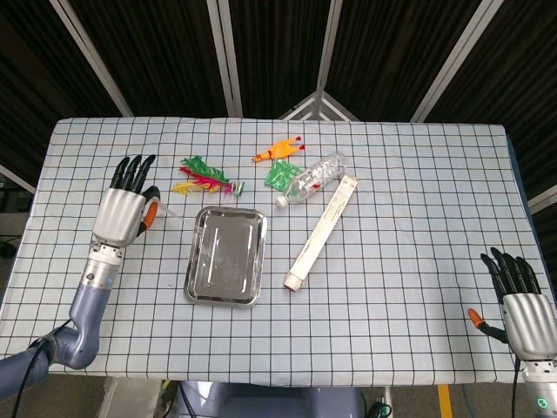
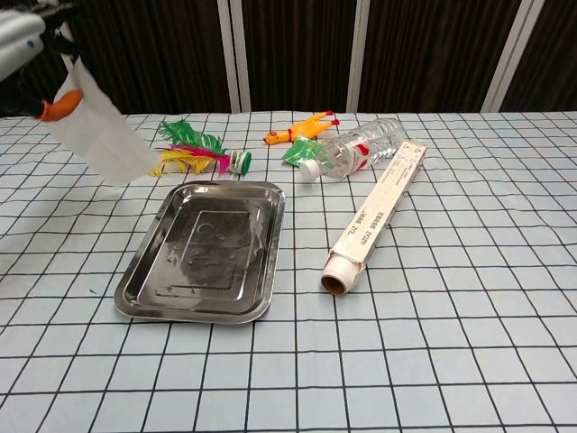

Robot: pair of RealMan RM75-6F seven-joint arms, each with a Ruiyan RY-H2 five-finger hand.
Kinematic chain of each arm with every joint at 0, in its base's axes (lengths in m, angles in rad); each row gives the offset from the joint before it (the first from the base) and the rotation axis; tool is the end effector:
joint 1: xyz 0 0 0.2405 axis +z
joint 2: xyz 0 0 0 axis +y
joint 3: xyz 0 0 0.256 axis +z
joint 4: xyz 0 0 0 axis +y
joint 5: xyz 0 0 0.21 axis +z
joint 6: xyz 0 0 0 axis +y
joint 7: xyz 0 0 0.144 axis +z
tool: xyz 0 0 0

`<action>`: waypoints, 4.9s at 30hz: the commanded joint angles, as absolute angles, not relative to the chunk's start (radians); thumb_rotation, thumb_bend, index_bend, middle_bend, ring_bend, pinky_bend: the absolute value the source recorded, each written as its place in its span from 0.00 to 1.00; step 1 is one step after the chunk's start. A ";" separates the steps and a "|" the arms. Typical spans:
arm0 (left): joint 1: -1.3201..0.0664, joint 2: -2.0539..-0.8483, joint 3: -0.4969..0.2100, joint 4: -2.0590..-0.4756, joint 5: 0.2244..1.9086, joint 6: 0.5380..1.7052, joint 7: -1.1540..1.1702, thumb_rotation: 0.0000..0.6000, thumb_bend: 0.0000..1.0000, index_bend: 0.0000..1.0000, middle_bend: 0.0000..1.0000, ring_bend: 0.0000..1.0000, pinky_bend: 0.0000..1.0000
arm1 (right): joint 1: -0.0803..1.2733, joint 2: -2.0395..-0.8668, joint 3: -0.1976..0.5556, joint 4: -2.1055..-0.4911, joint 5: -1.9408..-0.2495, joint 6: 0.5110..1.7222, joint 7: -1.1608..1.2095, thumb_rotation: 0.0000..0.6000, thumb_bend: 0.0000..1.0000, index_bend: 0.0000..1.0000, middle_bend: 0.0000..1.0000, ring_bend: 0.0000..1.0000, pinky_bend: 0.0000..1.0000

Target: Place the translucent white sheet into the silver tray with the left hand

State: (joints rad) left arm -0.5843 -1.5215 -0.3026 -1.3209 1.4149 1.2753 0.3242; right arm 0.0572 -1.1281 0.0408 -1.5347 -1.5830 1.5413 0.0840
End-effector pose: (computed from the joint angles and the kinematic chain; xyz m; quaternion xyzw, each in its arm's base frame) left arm -0.1792 0.3596 0.0700 -0.6514 -0.2163 -0.4627 0.5611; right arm -0.3166 -0.1709 0.1647 0.6006 -0.3698 0.4140 0.5754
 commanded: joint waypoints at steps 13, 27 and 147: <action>-0.665 -1.662 -0.222 -1.564 1.495 1.308 0.466 1.00 0.49 0.60 0.03 0.00 0.00 | 0.055 -1.124 0.042 -1.531 -1.584 1.549 0.104 1.00 0.29 0.00 0.00 0.00 0.04; -0.548 -1.710 -0.024 -1.432 1.543 1.345 0.430 1.00 0.49 0.60 0.03 0.00 0.00 | 0.049 -1.122 0.042 -1.531 -1.578 1.552 0.106 1.00 0.29 0.00 0.00 0.00 0.04; -0.821 -1.406 0.112 -1.648 1.339 0.726 0.632 1.00 0.66 0.00 0.00 0.00 0.00 | 0.050 -1.121 0.047 -1.540 -1.575 1.550 0.117 1.00 0.29 0.00 0.00 0.00 0.04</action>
State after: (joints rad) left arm -0.8205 -1.4064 0.1115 -1.6480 1.3372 0.7262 0.6317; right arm 0.0496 -1.1212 0.0473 -1.5402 -1.5748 1.5500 0.1171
